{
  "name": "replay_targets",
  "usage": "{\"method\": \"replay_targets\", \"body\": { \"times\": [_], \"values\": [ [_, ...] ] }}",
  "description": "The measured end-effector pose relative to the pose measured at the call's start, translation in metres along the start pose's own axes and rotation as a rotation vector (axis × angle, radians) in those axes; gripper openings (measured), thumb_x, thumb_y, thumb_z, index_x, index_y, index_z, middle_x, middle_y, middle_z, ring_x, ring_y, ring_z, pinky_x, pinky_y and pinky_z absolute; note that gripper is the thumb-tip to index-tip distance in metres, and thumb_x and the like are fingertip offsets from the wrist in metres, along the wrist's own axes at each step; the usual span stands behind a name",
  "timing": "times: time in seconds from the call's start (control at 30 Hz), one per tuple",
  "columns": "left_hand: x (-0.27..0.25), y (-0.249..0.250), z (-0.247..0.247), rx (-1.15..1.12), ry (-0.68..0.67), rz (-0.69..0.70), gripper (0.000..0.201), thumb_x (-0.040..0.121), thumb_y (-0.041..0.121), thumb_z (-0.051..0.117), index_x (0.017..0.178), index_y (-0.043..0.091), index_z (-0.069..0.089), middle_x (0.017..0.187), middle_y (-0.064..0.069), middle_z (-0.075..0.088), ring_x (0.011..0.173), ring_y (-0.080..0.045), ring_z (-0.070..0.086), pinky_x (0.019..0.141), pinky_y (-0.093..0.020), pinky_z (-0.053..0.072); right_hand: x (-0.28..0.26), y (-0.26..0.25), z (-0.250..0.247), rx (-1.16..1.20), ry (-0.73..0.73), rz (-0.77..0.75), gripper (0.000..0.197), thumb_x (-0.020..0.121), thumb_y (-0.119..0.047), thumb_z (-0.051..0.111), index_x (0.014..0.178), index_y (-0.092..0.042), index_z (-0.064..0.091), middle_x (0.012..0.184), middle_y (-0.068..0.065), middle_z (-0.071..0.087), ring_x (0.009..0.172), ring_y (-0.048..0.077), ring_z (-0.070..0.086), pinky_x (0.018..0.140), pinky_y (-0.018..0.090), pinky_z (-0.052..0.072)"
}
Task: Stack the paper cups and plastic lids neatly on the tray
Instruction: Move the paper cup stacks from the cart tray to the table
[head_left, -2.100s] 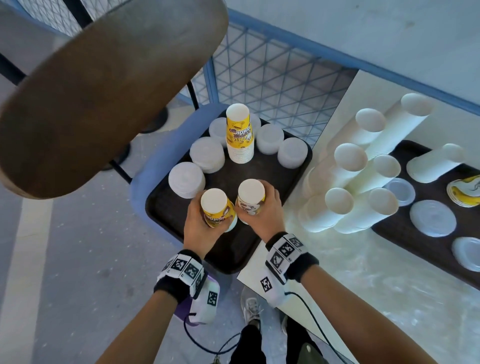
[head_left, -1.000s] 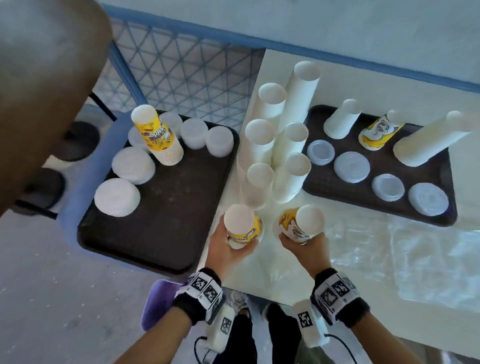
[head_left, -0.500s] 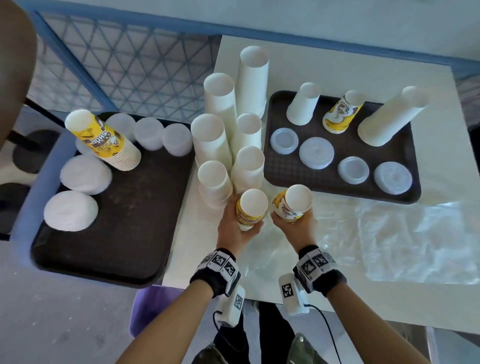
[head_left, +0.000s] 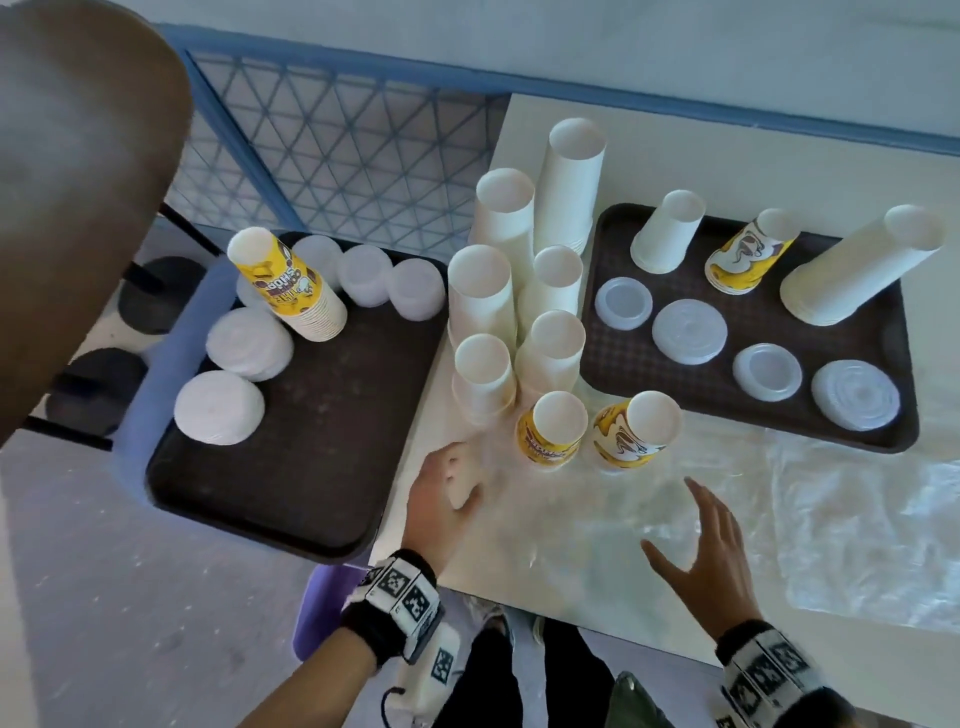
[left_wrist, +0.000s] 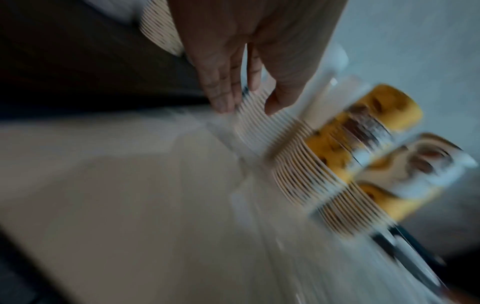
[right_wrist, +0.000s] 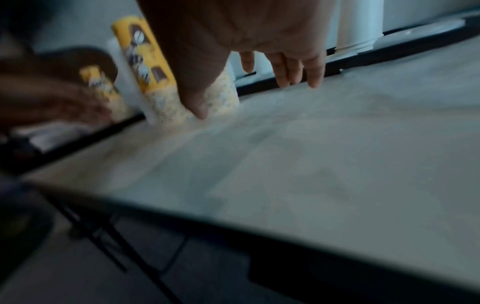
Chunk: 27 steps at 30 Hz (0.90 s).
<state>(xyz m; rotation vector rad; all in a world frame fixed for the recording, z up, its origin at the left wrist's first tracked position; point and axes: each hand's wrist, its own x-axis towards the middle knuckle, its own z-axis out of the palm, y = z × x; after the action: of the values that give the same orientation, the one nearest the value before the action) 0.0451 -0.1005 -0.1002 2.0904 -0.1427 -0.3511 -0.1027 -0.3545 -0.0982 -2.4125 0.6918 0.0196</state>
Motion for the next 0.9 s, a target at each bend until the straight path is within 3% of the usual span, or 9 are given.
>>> {"method": "replay_targets", "body": {
  "times": [0.03, 0.1, 0.2, 0.27, 0.37, 0.47, 0.57, 0.73, 0.9],
  "values": [
    [0.005, -0.002, -0.013, -0.011, 0.056, -0.017, 0.045, 0.077, 0.008, 0.068, 0.119, 0.011, 0.052, 0.113, -0.001, 0.055, 0.101, -0.017, 0.057, 0.092, -0.034, 0.048, -0.012, 0.009, -0.002, -0.071, -0.016, -0.029, 0.083, 0.074, -0.045, 0.071, 0.140, -0.020, 0.026, 0.142, 0.021, 0.039, 0.130, 0.038, 0.035, 0.103, 0.058, 0.037],
    [0.023, -0.006, -0.042, -0.049, 0.182, -0.063, 0.046, 0.079, 0.007, 0.067, 0.121, 0.009, 0.050, 0.114, -0.004, 0.055, 0.101, -0.020, 0.058, 0.089, -0.033, 0.049, -0.034, 0.029, -0.003, -0.210, -0.048, -0.014, 0.080, 0.080, -0.073, 0.035, 0.141, -0.023, 0.025, 0.145, 0.023, 0.034, 0.131, 0.038, 0.033, 0.100, 0.059, 0.037],
    [0.066, -0.003, -0.090, -0.155, 0.392, -0.113, 0.053, 0.082, 0.005, 0.066, 0.129, 0.006, 0.042, 0.119, -0.013, 0.052, 0.104, -0.020, 0.055, 0.088, -0.029, 0.047, -0.053, 0.046, -0.004, -0.338, -0.059, 0.082, 0.081, 0.077, -0.080, 0.010, 0.144, -0.037, 0.016, 0.145, 0.026, 0.034, 0.127, 0.042, 0.037, 0.097, 0.060, 0.035],
    [0.097, 0.001, -0.120, -0.157, 0.516, -0.132, 0.060, 0.081, 0.008, 0.067, 0.133, 0.006, 0.036, 0.124, -0.015, 0.049, 0.105, -0.019, 0.051, 0.088, -0.030, 0.046, -0.058, 0.048, -0.003, -0.380, -0.073, 0.165, 0.081, 0.076, -0.081, 0.007, 0.141, -0.034, 0.020, 0.142, 0.031, 0.035, 0.123, 0.048, 0.041, 0.096, 0.063, 0.032],
    [0.138, 0.005, -0.156, -0.126, 0.636, -0.118, 0.074, 0.078, 0.013, 0.072, 0.137, 0.006, 0.029, 0.132, -0.015, 0.042, 0.116, -0.024, 0.046, 0.097, -0.036, 0.044, -0.058, 0.048, 0.003, -0.431, -0.068, 0.246, 0.092, 0.074, -0.084, 0.008, 0.137, -0.019, 0.029, 0.142, 0.034, 0.033, 0.122, 0.052, 0.041, 0.096, 0.066, 0.030],
    [0.171, 0.008, -0.177, -0.049, 0.653, -0.138, 0.086, 0.076, 0.020, 0.074, 0.142, 0.004, 0.021, 0.146, -0.016, 0.032, 0.134, -0.026, 0.033, 0.109, -0.040, 0.032, -0.056, 0.044, 0.012, -0.452, -0.097, 0.248, 0.096, 0.074, -0.084, 0.008, 0.135, -0.015, 0.032, 0.143, 0.032, 0.031, 0.123, 0.050, 0.040, 0.098, 0.065, 0.029],
    [0.196, 0.013, -0.186, -0.052, 0.627, -0.172, 0.095, 0.074, 0.022, 0.076, 0.145, 0.006, 0.016, 0.151, -0.013, 0.024, 0.139, -0.024, 0.026, 0.113, -0.038, 0.026, -0.054, 0.038, 0.015, -0.457, -0.144, 0.280, 0.098, 0.074, -0.084, 0.007, 0.137, -0.014, 0.033, 0.144, 0.032, 0.029, 0.124, 0.051, 0.038, 0.098, 0.065, 0.028],
    [0.213, 0.011, -0.184, -0.103, 0.571, -0.135, 0.074, 0.071, 0.020, 0.076, 0.131, 0.005, 0.035, 0.125, -0.012, 0.054, 0.115, -0.026, 0.053, 0.098, -0.038, 0.044, -0.051, 0.039, 0.017, -0.451, -0.199, 0.313, 0.098, 0.073, -0.085, 0.007, 0.142, -0.017, 0.026, 0.147, 0.030, 0.025, 0.128, 0.051, 0.035, 0.099, 0.067, 0.027],
    [0.188, 0.011, -0.171, -0.074, 0.508, -0.143, 0.065, 0.071, 0.030, 0.076, 0.124, 0.010, 0.044, 0.120, -0.005, 0.057, 0.108, -0.021, 0.055, 0.095, -0.037, 0.045, -0.050, 0.033, 0.016, -0.404, -0.235, 0.335, 0.096, 0.075, -0.083, 0.008, 0.141, -0.016, 0.026, 0.146, 0.032, 0.025, 0.127, 0.054, 0.035, 0.098, 0.069, 0.026]
  ]
}}
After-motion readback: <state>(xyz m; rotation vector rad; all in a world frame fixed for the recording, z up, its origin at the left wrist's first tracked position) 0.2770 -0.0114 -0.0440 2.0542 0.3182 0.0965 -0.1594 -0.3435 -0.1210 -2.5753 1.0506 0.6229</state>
